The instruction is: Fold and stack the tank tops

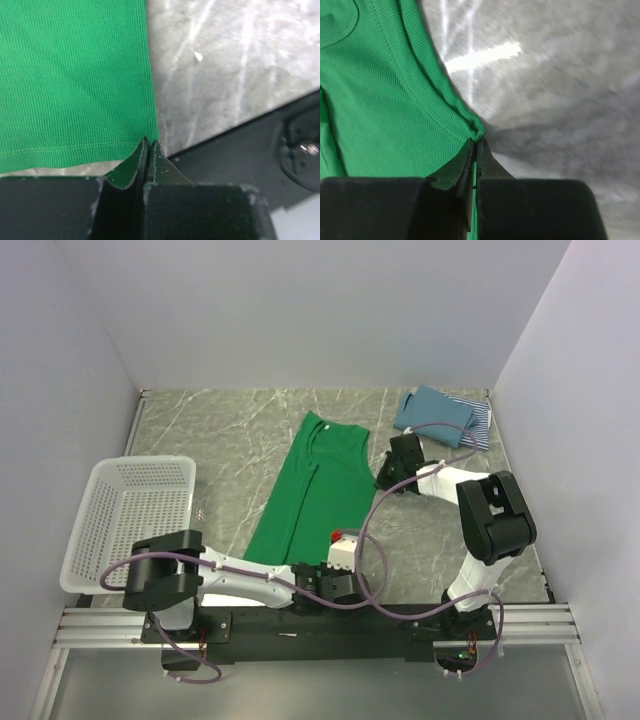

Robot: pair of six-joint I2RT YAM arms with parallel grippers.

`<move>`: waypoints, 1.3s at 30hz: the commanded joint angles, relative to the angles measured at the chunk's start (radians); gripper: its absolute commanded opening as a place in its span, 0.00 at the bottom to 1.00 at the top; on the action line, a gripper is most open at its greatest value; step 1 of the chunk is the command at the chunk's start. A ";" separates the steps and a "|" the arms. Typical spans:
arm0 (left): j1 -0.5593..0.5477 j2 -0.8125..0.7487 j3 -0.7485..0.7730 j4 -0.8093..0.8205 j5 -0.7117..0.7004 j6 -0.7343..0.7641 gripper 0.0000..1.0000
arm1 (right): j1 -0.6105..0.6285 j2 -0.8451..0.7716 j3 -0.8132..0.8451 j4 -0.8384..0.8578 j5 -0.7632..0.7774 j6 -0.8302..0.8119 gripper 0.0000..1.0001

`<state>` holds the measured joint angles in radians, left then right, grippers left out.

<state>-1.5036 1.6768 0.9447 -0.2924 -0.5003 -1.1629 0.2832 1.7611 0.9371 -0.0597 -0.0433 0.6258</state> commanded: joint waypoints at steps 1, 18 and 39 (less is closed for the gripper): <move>-0.020 -0.068 -0.035 0.148 0.080 0.025 0.01 | -0.015 -0.064 -0.035 -0.045 0.076 -0.017 0.00; -0.024 -0.264 -0.222 0.136 -0.018 -0.214 0.00 | 0.017 -0.138 0.028 -0.117 0.059 -0.044 0.00; -0.009 -0.496 -0.409 -0.165 -0.118 -0.552 0.01 | 0.224 0.179 0.466 -0.270 0.132 -0.005 0.00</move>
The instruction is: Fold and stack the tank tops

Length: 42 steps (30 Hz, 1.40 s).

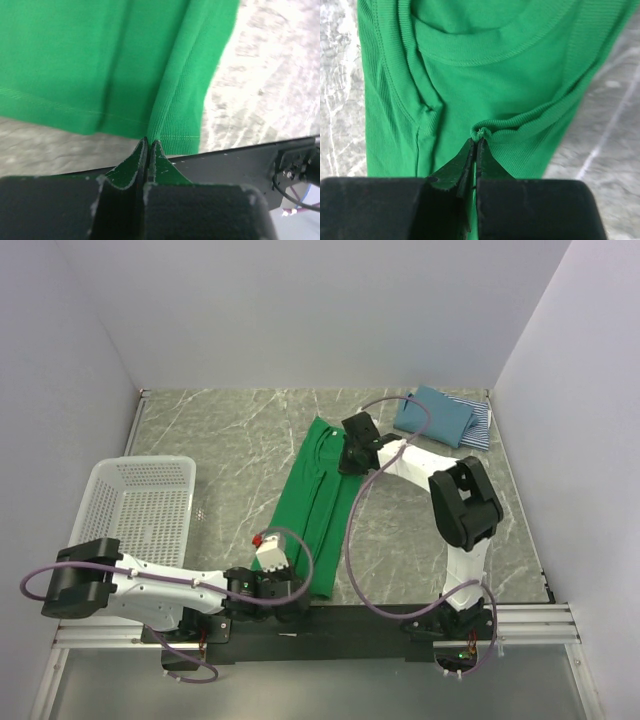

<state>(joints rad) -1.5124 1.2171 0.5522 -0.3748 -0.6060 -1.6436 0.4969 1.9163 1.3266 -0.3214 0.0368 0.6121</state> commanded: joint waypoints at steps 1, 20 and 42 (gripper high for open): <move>0.000 -0.045 -0.024 -0.101 -0.014 -0.085 0.01 | 0.022 0.042 0.091 -0.016 0.054 0.011 0.00; 0.006 -0.114 -0.069 -0.171 -0.021 -0.124 0.02 | 0.091 0.154 0.288 -0.128 0.149 -0.011 0.00; 0.023 -0.166 -0.011 -0.239 -0.072 -0.059 0.27 | 0.108 0.207 0.339 -0.113 0.169 -0.098 0.19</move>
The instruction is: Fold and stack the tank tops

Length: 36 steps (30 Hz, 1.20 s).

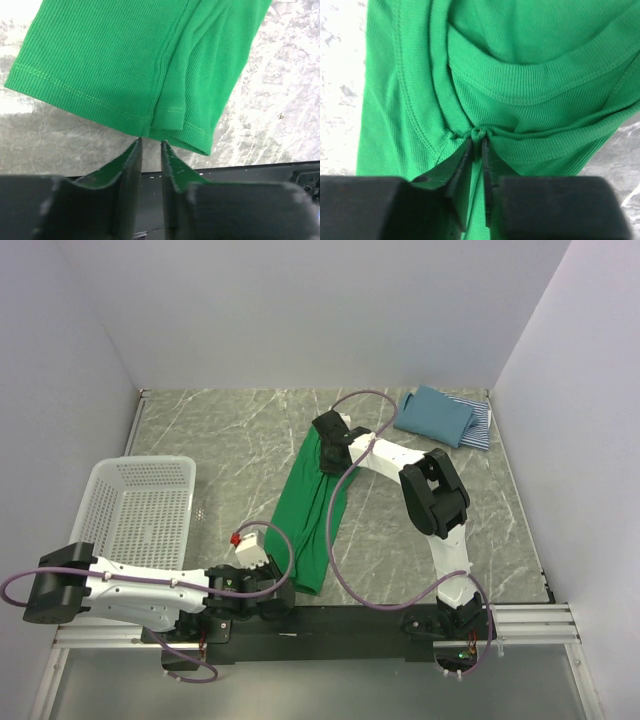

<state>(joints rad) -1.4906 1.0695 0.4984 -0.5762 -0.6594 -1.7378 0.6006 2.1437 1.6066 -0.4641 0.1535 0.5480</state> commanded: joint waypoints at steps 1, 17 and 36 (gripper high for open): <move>0.001 -0.020 0.046 -0.037 -0.019 0.041 0.29 | 0.005 -0.019 0.061 0.027 0.052 -0.036 0.22; 0.023 -0.063 0.160 -0.096 -0.065 0.164 0.30 | 0.024 -0.140 0.015 0.045 0.035 -0.022 0.42; 0.273 0.006 -0.041 0.357 0.204 0.558 0.40 | 0.254 -0.619 -0.686 0.245 0.040 0.180 0.39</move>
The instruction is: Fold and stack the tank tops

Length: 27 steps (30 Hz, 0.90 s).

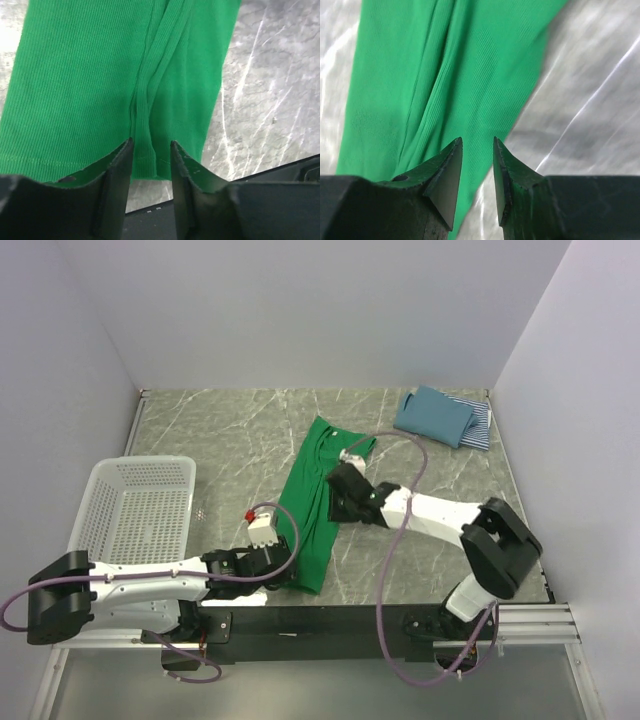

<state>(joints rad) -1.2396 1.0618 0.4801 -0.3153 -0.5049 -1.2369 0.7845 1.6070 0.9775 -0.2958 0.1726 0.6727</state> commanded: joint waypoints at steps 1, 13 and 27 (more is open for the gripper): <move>0.026 0.020 -0.029 0.104 0.055 0.056 0.39 | 0.091 -0.096 -0.075 0.080 0.028 0.065 0.39; 0.051 -0.034 -0.104 0.058 0.049 -0.056 0.12 | 0.459 -0.153 -0.122 -0.038 0.214 0.186 0.45; 0.074 -0.023 -0.135 0.120 0.098 -0.042 0.08 | 0.591 -0.070 -0.122 -0.046 0.225 0.260 0.52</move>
<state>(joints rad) -1.1713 1.0367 0.3519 -0.2256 -0.4366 -1.2793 1.3716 1.5253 0.8623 -0.3729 0.3790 0.8986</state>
